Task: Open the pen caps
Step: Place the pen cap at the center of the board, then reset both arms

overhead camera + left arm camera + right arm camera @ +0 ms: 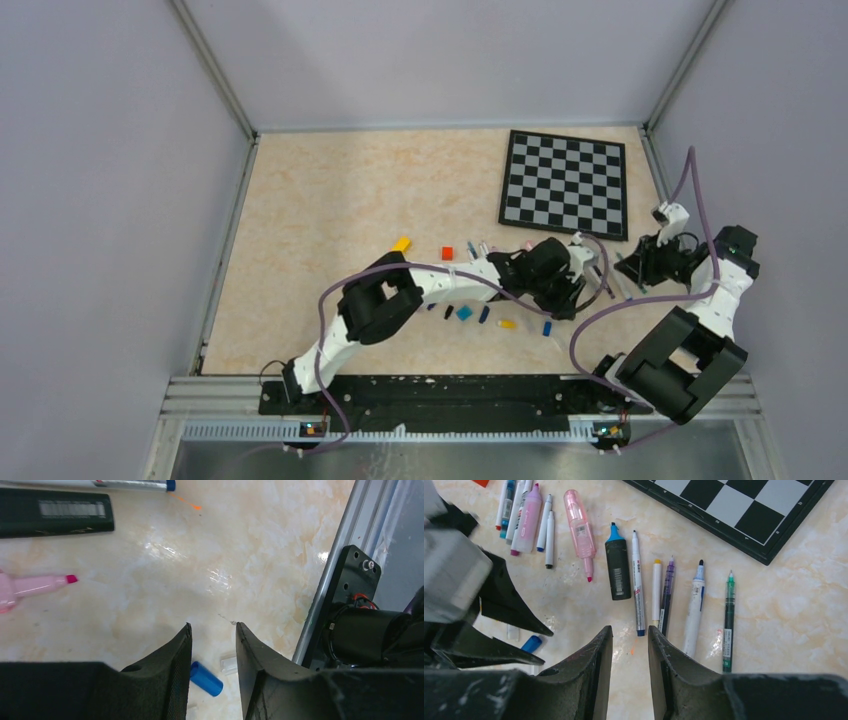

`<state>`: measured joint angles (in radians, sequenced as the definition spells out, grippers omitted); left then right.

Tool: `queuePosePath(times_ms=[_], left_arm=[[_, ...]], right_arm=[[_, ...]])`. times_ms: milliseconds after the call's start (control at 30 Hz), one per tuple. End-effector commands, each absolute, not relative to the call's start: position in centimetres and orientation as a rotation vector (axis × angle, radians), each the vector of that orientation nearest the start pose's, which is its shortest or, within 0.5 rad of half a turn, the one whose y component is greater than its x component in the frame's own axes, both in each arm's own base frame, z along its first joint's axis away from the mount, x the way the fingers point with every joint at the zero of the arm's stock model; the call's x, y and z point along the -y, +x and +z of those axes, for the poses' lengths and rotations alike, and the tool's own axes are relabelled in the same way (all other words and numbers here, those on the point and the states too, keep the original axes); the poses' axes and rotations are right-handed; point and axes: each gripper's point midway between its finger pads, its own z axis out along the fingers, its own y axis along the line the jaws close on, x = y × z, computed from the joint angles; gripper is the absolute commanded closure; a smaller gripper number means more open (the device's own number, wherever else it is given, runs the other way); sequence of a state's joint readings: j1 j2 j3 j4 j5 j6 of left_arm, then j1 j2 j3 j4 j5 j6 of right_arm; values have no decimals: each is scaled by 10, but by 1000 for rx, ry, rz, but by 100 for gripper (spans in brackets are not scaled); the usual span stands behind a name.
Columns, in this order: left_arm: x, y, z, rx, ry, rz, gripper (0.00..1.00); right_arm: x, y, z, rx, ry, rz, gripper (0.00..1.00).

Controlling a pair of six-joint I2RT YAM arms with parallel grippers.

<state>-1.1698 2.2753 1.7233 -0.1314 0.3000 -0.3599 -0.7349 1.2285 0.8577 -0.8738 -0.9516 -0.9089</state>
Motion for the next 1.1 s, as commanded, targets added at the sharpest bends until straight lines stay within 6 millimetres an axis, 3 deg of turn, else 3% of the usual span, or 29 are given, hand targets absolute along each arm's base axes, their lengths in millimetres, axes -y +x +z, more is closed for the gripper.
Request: queuePosePath(times_ms=[0,167,333,400,433,500,567,700,800,867,967,1067], left_arm=[[565,201,158,-1966,1013,-1116,59],[511,233,199,-1883,849,-1019,59],[417,263,221,-1882,646,-806,48],[377,275,226,-1893,582,-751,40],[356,280,230,-1895,546,-734,35],[314,288,234,-1911,481,-688,25],[272,296,242,-1908,411,-624,6],[197,308,273,-1875,292,-564,1],[149,316,291,-1898,211,-551,1],[123,320,305,-1908,167,-547,1],[92,324,317,-1940,84,-529,1],[88,322,328,-1948,54,-570,1]], right_arm=[[45,243,144,-2105,-488,525,69],[32,235,149,-2090,-555,584,67],[24,239,159,-2071,-612,567,59],[19,243,167,-2062,-650,544,39],[14,248,171,-2056,-680,528,18],[9,259,181,-2072,-653,495,11],[7,275,191,-2095,-630,407,11],[-14,305,235,-2081,-536,350,10],[-30,321,280,-2022,-456,416,9],[-30,330,315,-1966,-415,406,9],[-11,337,348,-1930,-274,283,9],[6,331,375,-1881,-182,160,8]])
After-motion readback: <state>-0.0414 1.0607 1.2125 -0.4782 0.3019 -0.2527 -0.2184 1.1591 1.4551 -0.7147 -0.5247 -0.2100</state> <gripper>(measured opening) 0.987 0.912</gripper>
